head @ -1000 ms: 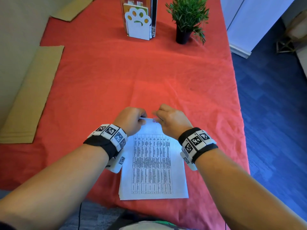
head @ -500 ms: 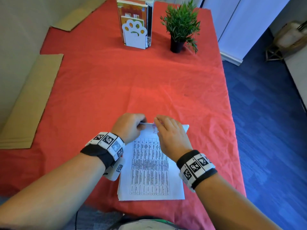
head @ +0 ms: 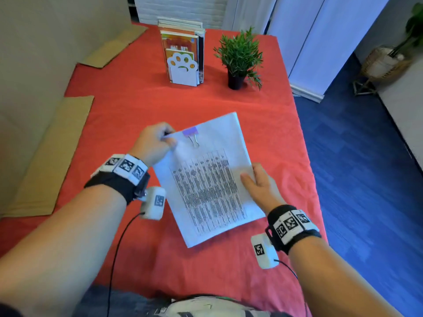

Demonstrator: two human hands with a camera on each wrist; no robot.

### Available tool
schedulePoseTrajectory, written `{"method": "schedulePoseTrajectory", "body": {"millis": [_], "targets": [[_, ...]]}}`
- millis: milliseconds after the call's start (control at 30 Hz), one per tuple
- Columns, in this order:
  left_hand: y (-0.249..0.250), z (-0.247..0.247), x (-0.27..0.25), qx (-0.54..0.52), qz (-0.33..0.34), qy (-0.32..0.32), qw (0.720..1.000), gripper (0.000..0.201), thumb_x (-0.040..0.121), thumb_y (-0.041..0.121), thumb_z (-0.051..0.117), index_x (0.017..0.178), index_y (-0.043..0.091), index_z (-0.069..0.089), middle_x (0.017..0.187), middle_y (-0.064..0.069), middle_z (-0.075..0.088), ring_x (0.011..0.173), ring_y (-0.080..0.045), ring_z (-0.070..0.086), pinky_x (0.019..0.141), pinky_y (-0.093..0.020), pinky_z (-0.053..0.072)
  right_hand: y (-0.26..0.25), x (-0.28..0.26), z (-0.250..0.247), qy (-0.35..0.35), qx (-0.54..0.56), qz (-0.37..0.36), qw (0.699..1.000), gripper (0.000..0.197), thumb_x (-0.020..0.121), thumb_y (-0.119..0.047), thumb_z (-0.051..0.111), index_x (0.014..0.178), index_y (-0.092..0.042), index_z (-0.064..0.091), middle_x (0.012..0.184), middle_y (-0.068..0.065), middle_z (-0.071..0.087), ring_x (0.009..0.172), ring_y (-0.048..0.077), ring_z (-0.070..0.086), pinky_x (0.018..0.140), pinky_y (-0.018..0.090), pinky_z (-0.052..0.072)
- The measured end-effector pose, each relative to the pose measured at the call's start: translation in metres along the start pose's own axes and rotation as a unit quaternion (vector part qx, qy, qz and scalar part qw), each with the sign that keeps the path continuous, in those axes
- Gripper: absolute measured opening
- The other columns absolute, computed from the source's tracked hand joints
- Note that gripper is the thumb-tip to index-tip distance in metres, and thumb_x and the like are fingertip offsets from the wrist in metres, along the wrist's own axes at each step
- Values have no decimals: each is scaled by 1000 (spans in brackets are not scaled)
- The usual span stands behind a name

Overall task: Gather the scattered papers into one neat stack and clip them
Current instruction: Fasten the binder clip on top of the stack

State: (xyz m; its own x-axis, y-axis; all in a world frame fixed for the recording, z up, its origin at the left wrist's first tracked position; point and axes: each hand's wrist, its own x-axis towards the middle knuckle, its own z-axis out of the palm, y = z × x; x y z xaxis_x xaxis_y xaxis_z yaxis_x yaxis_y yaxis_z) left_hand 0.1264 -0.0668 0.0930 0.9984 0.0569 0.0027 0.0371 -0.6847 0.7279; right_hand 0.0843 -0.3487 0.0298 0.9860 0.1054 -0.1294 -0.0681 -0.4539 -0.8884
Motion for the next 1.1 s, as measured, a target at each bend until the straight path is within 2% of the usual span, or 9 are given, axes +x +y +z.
{"method": "schedulePoseTrajectory", "body": {"millis": [133,333,400,500,633,733,800,967,1100], "targets": [[-9,-15,22,-49,-63,53,995,23,80,0,56,69,21,58,63,6,51,54,-4,44,49,-13,35,15,-14,3,-30,-8,25,999,18,94,-14,53,79,-24,52,69,-10,59,56,-10,53,58,13,44],[-34,18,9,-55,-116,148,981,22,81,13,62,103,14,64,96,-7,64,92,-23,57,95,-37,45,22,2,18,61,-6,96,993,16,85,-26,47,83,-13,56,71,2,53,66,21,51,59,39,50],[-33,32,-9,-84,-140,136,977,9,83,23,63,86,15,65,82,-7,64,75,-20,58,80,-33,48,20,10,16,81,-15,122,989,16,90,-16,46,88,-4,56,74,6,52,69,23,50,60,36,46],[-22,52,-41,-156,-194,-9,968,40,91,35,55,59,12,62,49,-4,63,35,-8,47,42,-18,38,18,25,13,114,-31,154,981,18,93,-12,42,91,1,55,79,11,54,73,26,51,65,33,43],[-13,74,-78,-244,-351,-233,874,63,84,68,38,81,11,64,62,-5,71,37,-8,54,34,-14,30,6,40,23,126,34,190,973,20,98,-15,35,96,-3,52,76,11,50,47,21,44,29,18,34],[-17,85,-82,-412,-379,-205,803,57,83,66,44,106,15,56,97,-13,72,60,-18,70,46,-22,52,-3,45,39,113,66,180,975,21,97,-14,34,92,-3,51,71,11,48,39,17,41,27,18,30],[-20,88,-76,-523,-359,-119,764,40,92,39,50,123,14,53,114,-13,67,68,-20,74,51,-28,57,-9,45,51,92,97,169,977,23,98,-14,32,83,-9,50,65,6,45,34,12,38,28,17,29],[-44,77,-58,-578,-338,17,742,40,96,-6,37,133,5,44,99,-12,67,63,-17,73,57,-26,60,-7,39,67,-10,77,133,988,26,97,-18,35,104,-13,60,67,7,60,46,17,51,39,24,42],[-68,63,-45,-544,-349,56,761,36,96,-4,37,130,6,45,94,-10,66,59,-15,72,53,-23,59,30,36,67,-97,-141,107,979,33,96,-16,43,126,-13,57,122,10,63,111,27,60,96,32,44]]}}
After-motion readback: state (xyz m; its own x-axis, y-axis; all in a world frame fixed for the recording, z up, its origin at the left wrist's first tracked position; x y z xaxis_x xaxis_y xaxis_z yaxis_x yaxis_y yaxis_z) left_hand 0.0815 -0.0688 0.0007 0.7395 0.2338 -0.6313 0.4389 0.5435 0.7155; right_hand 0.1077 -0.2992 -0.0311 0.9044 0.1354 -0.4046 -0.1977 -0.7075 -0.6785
